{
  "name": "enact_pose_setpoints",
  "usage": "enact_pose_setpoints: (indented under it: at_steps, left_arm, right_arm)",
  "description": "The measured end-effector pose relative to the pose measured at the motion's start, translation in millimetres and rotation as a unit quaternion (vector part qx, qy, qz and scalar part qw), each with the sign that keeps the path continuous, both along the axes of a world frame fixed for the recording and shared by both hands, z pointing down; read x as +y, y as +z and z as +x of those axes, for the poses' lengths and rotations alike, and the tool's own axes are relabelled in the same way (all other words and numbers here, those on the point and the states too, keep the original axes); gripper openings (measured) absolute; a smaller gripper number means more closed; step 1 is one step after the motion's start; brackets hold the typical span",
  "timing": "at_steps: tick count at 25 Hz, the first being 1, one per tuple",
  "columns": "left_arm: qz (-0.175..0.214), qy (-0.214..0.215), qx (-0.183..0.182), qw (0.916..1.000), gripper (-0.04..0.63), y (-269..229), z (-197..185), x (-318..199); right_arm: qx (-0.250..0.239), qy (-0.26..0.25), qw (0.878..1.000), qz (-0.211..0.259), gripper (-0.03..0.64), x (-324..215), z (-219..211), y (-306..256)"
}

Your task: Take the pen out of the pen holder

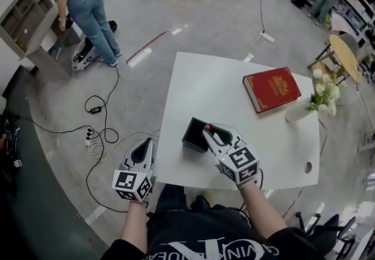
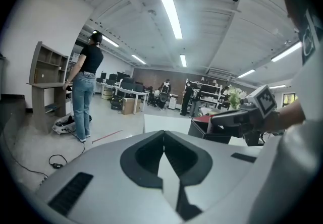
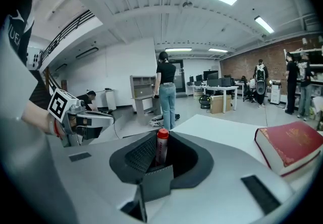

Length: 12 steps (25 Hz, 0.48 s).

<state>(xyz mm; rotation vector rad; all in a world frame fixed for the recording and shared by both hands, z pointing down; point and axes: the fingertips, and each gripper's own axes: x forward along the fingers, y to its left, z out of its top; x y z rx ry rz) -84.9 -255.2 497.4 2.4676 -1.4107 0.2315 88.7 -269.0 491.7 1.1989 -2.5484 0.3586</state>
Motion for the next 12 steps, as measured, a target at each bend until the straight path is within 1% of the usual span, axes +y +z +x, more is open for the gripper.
enact_pose_setpoints:
  at_steps: [5, 12]
  left_arm:
    - [0.007, -0.019, 0.001, 0.9998, 0.003, -5, -6, 8]
    - [0.013, -0.025, -0.001, 0.9996, 0.003, -11, -2, 20]
  right_arm:
    - [-0.029, 0.002, 0.999, 0.014, 0.078, 0, 7, -16]
    - [-0.057, -0.001, 0.998, 0.040, 0.077, 5, 13, -45]
